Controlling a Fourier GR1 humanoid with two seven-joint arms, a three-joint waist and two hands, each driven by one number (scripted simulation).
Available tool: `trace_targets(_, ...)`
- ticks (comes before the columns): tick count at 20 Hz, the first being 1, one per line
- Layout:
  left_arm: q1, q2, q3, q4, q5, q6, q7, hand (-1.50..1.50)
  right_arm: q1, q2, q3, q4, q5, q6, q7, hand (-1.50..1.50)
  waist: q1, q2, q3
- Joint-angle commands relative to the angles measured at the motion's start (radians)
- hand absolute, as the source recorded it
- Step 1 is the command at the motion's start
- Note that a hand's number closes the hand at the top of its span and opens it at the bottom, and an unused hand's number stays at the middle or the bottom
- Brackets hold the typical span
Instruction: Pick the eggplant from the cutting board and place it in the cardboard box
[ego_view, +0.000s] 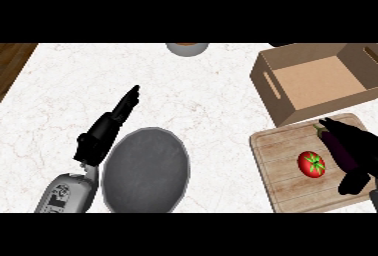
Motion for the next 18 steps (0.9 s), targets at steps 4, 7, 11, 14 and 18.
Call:
trace_targets(4, 0.039, -0.001, 0.033, -0.043, 0.012, -0.060, 0.005, 0.00, -0.012, 0.053, -0.010, 0.135, 0.084, -0.068, -0.065, -1.50, 0.003, 0.000, 0.000)
trace_targets(7, 0.014, -0.011, 0.052, -0.038, -0.005, -0.060, 0.025, 0.00, 0.008, 0.054, -0.021, 0.121, 0.125, -0.085, -0.077, -1.50, 0.000, 0.000, 0.000)
trace_targets(11, 0.077, -0.002, 0.043, -0.032, -0.035, -0.067, -0.060, 0.00, 0.050, 0.072, 0.000, 0.049, 0.169, -0.067, -0.016, -1.50, -0.001, -0.001, 0.000)
trace_targets(14, 0.025, -0.020, 0.058, -0.012, -0.023, -0.071, -0.027, 0.00, -0.082, 0.058, -0.034, 0.324, 0.204, -0.177, -0.128, -1.50, 0.007, 0.002, 0.001)
trace_targets(18, 0.010, -0.038, 0.057, -0.034, -0.028, -0.070, 0.024, 0.00, -0.013, 0.093, -0.007, 0.183, 0.207, -0.089, -0.074, 1.50, 0.000, 0.000, 0.000)
